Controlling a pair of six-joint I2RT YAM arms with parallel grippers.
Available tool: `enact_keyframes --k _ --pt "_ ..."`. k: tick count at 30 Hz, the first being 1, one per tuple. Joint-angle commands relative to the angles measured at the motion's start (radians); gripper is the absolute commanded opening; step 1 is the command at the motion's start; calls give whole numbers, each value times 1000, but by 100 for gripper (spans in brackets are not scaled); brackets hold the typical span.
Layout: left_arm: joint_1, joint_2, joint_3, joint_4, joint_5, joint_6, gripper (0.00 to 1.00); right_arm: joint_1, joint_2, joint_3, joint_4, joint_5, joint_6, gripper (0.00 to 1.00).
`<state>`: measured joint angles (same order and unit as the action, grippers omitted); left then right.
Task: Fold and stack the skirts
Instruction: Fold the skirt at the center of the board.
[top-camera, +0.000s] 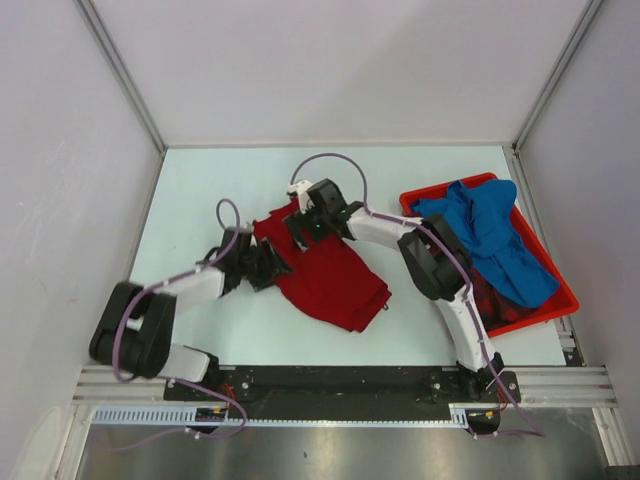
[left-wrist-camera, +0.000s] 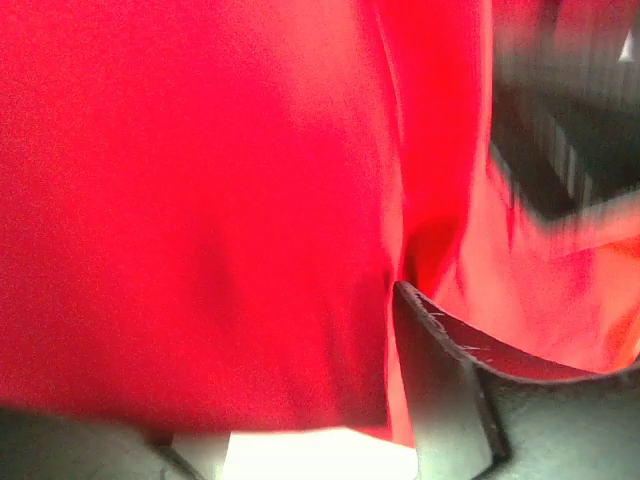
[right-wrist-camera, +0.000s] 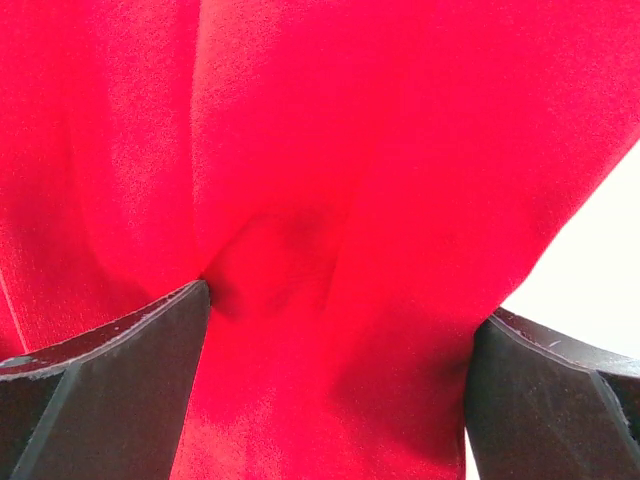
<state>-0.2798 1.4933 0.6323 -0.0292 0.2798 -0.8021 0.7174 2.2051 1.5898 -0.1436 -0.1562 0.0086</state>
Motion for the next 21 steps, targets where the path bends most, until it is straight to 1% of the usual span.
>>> enact_keyframes --k 1,2,3,4,5,6,7,8,10,11,12,13,14,15,17,18,21 --pt "-125 -250 -198 -75 -96 -166 67 68 117 169 -187 -104 -192 100" --pt "-154 -299 -239 -104 -169 -190 72 85 129 206 -200 -117 -226 100" --pt "-185 -345 -261 -160 -204 -248 74 96 139 216 -208 -152 -239 100" --pt "-232 -425 -281 -182 -232 -275 77 102 137 217 -208 -170 -254 100" --pt "-249 -462 -322 -193 -243 -295 81 115 133 211 -209 -192 -269 100" --pt "-259 -494 -339 -224 -241 -325 82 120 121 207 -205 -215 -289 100" --pt "-269 -552 -351 -248 -241 -331 83 125 116 203 -200 -213 -294 100" --pt "-272 -579 -361 -280 -248 -335 86 131 108 202 -198 -204 -298 100" --pt "-277 -658 -355 -400 -277 -335 88 139 79 188 -173 -145 -285 100" --pt "-279 -685 -342 -444 -281 -333 91 137 68 185 -163 -128 -274 100" --pt "-277 -714 -336 -475 -325 -324 93 136 59 180 -148 -71 -254 100" --pt "-279 -769 -326 -538 -344 -316 98 132 33 182 -125 -47 -210 100" --pt "-279 -795 -298 -566 -359 -312 100 128 21 180 -116 -28 -188 100" --pt "-279 -818 -280 -595 -402 -298 100 120 4 173 -100 3 -165 100" --pt "-279 -876 -214 -679 -441 -287 100 113 -43 159 -70 10 -121 100" --pt "-279 -889 -192 -696 -458 -254 100 109 -60 151 -59 10 -108 100" --pt "-279 -904 -88 -793 -540 -226 100 108 -122 116 -34 -12 -108 100"
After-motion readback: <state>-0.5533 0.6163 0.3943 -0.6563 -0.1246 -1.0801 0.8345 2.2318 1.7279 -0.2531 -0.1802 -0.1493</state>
